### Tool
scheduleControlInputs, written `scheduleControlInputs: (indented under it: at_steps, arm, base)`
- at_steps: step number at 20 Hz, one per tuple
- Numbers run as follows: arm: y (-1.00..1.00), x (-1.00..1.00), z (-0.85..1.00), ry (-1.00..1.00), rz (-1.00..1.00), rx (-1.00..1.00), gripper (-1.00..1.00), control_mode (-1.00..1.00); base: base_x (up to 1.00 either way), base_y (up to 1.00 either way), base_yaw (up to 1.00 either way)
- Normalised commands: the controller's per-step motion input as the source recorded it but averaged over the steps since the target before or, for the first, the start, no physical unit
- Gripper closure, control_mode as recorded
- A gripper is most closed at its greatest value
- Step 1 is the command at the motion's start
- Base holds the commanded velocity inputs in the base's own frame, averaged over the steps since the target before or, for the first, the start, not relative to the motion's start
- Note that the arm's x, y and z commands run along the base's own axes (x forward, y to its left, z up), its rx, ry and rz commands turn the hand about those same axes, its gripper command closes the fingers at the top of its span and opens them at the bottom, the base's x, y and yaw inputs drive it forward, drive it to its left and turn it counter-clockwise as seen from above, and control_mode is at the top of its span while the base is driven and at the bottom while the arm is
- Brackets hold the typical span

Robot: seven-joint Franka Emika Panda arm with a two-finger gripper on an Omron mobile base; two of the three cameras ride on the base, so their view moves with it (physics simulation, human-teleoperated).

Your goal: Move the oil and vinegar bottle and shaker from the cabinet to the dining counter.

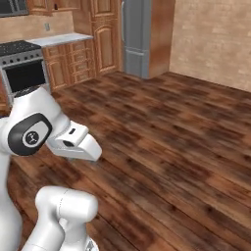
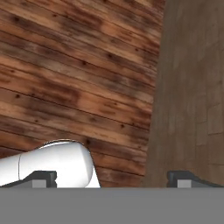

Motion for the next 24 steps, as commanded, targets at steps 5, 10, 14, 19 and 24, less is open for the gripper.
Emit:
scheduleControlInputs:
  at_steps: [5, 10, 14, 19, 24]
  arm:
    - [0.00, 0.00, 0.00, 0.00, 0.00, 0.00, -1.00, 1.00]
    - [0.00, 0.00, 0.00, 0.00, 0.00, 0.00, -1.00, 1.00]
    - [0.00, 0.00, 0.00, 0.00, 0.00, 0.00, -1.00, 1.00]
    - [0.00, 0.00, 0.00, 0.00, 0.00, 0.00, -1.00, 1.00]
    - [0.00, 0.00, 0.00, 0.00, 0.00, 0.00, -1.00, 1.00]
  base:
    - [0.74, 0.00, 0.50]
    - [0.75, -0.01, 0.49]
    - [0.77, -0.08, 0.43]
    - [0.77, -0.07, 0.44]
    - [0.76, -0.20, 0.35]
